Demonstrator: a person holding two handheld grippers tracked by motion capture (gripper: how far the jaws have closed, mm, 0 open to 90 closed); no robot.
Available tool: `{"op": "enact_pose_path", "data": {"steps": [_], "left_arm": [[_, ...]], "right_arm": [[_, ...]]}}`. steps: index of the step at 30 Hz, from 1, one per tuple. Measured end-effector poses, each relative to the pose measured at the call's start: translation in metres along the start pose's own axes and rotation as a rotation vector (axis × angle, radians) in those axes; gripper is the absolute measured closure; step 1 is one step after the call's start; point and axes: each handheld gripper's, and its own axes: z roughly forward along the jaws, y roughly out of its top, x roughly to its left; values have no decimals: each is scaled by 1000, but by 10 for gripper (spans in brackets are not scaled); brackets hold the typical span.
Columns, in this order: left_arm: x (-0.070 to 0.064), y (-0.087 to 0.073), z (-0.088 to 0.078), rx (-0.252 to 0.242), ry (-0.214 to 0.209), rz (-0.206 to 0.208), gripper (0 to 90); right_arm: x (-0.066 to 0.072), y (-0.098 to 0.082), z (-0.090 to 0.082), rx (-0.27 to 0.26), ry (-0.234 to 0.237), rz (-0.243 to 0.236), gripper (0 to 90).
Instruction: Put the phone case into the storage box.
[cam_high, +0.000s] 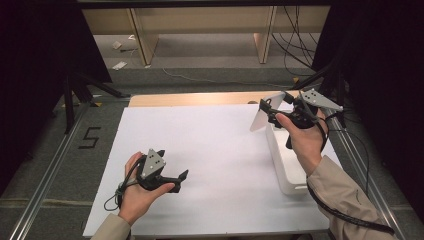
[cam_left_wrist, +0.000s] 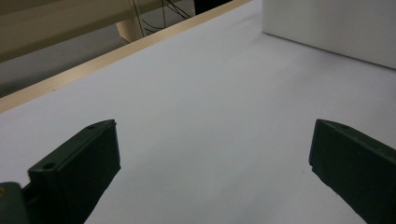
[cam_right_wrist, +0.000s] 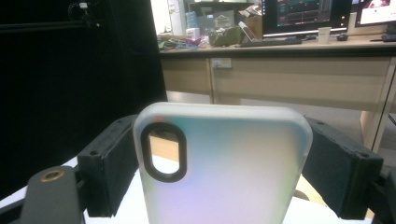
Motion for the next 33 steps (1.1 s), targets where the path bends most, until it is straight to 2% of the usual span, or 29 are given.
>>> {"op": "enact_pose_path", "data": {"steps": [25, 33], "left_arm": [[1, 0, 0, -4, 3, -6, 16], [1, 0, 0, -6, 2, -7, 18]], "right_arm": [[-19, 3, -4, 9, -76, 16, 181], [-23, 3, -5, 11, -88, 17, 181]]}}
